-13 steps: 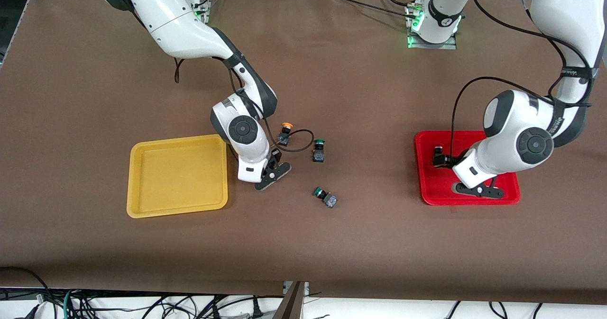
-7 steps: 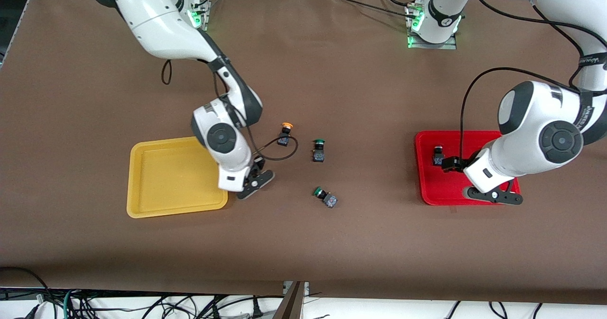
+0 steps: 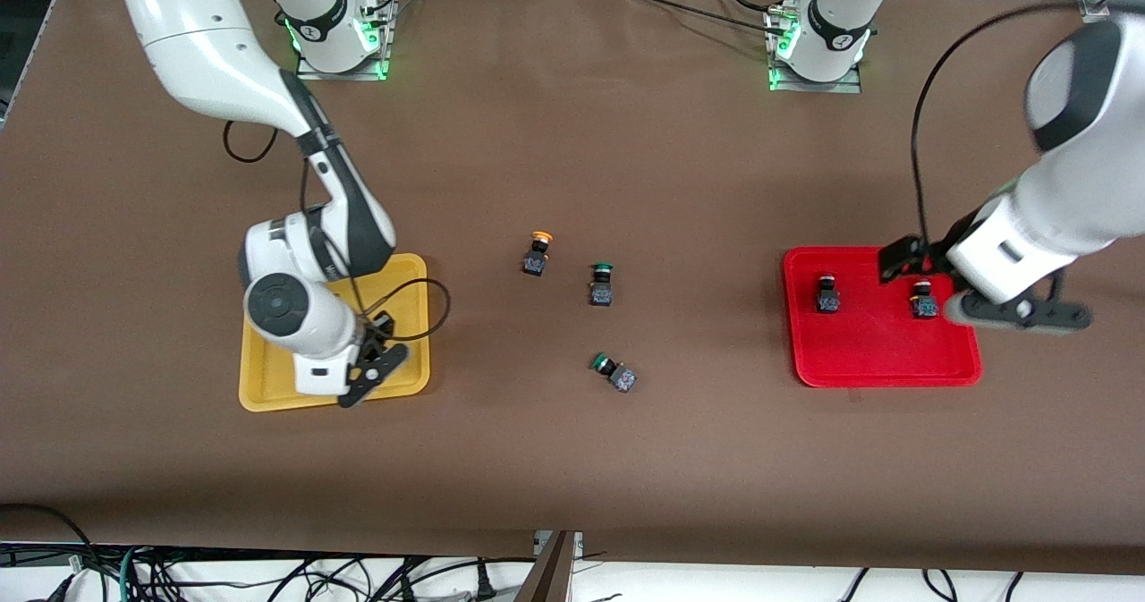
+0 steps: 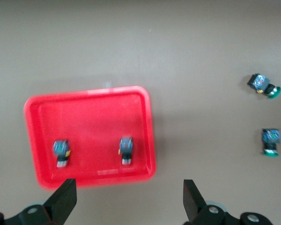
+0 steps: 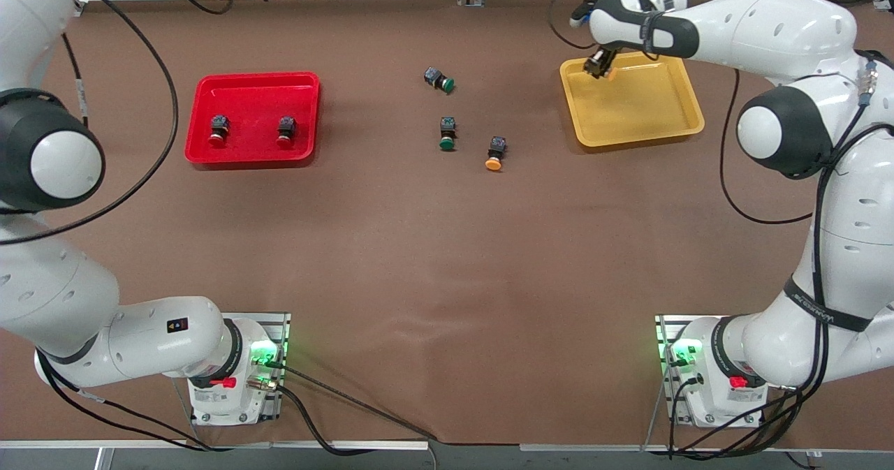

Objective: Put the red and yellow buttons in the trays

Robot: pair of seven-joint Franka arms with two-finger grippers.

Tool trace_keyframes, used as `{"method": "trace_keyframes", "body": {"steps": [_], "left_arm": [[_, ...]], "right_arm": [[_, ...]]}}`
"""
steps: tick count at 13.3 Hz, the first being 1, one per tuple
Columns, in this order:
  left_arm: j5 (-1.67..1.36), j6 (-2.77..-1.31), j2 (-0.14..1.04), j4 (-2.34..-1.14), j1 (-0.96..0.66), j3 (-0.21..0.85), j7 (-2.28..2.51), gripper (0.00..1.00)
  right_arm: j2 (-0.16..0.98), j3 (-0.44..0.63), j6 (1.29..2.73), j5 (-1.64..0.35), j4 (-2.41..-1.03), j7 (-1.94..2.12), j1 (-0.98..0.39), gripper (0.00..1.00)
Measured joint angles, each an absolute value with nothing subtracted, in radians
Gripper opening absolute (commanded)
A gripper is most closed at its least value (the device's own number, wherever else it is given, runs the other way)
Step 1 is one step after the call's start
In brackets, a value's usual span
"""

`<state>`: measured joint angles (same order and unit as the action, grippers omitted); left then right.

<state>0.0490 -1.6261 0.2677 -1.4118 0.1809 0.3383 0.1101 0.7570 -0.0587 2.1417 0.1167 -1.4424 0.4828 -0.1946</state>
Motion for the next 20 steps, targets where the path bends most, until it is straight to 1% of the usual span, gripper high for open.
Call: {"method": "trace_keyframes", "body": {"steps": [1, 3, 5, 6, 9, 11, 13, 17, 20], "left_arm": [[0.015, -1.577, 0.224, -1.414, 0.147, 0.264, 0.109, 1.00], [-0.017, -1.503, 0.166, -1.417, 0.095, 0.138, 0.101, 1.00], [-0.024, -1.468, 0.136, -1.420, 0.020, 0.026, 0.092, 1.00], [-0.024, -1.464, 0.127, -1.423, -0.016, -0.004, 0.093, 1.00], [-0.024, -1.463, 0.123, -1.451, -0.062, -0.013, 0.095, 1.00], [-0.024, -1.463, 0.123, -1.481, -0.064, -0.014, 0.095, 1.00], [-0.024, -1.467, 0.110, -1.510, -0.064, -0.013, 0.095, 1.00], [-0.024, -1.476, 0.076, -1.559, -0.062, -0.011, 0.095, 1.00], [-0.024, -1.489, 0.077, -1.564, -0.065, -0.009, 0.095, 1.00]], "right_arm": [[0.750, -0.058, 2.140, 0.117, -1.469, 0.512, -0.165, 0.36], [0.721, -0.058, 2.163, 0.117, -1.548, 0.535, -0.129, 0.49], [0.694, -0.058, 2.193, 0.117, -1.612, 0.536, -0.121, 0.54], [0.686, -0.058, 2.197, 0.116, -1.627, 0.536, -0.121, 0.55], [0.684, -0.059, 2.198, 0.113, -1.634, 0.524, -0.120, 0.59], [0.679, -0.069, 2.198, 0.110, -1.633, 0.460, -0.121, 0.59], [0.665, -0.113, 2.170, 0.109, -1.633, 0.336, -0.123, 0.59], [0.644, -0.246, 2.098, 0.109, -1.613, 0.017, -0.144, 0.59], [0.643, -0.287, 2.090, 0.107, -1.611, -0.264, -0.218, 0.59]]}}
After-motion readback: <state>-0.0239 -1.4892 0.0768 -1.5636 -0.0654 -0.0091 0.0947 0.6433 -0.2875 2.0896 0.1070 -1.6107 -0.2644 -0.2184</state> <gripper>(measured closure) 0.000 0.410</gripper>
